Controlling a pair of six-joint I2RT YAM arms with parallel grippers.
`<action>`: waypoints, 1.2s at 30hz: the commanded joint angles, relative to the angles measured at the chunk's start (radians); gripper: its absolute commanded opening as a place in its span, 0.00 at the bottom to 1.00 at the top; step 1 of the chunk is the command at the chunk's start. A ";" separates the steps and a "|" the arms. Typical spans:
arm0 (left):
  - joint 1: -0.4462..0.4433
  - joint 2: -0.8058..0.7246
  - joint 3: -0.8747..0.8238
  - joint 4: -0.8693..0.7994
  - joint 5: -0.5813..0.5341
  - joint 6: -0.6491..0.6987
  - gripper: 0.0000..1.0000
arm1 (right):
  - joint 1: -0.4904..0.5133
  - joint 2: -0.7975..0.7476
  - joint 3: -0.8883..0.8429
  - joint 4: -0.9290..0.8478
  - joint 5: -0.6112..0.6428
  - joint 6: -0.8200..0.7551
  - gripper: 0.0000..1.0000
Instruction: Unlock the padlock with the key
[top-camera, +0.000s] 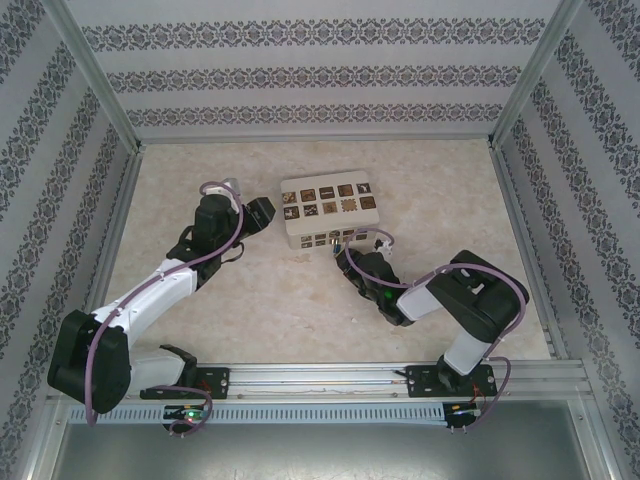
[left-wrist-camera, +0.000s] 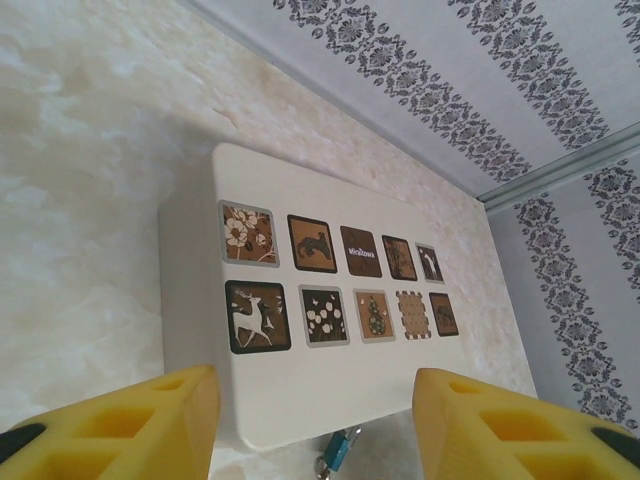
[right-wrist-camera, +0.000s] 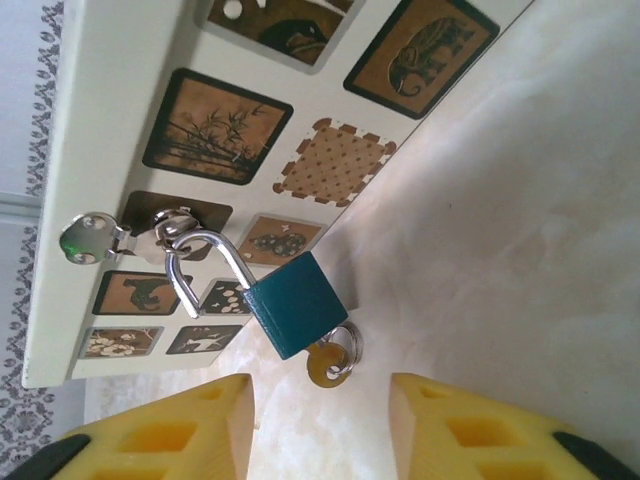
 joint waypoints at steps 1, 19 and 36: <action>0.019 -0.015 0.007 -0.020 -0.007 0.024 0.55 | -0.015 -0.054 -0.001 -0.099 0.036 -0.063 0.50; 0.126 0.074 0.079 -0.059 0.184 0.069 0.70 | -0.116 -0.262 0.072 -0.282 -0.140 -0.520 0.99; 0.086 0.353 0.437 -0.377 0.450 0.263 0.71 | -0.228 -0.213 0.062 -0.238 -0.399 -0.482 0.98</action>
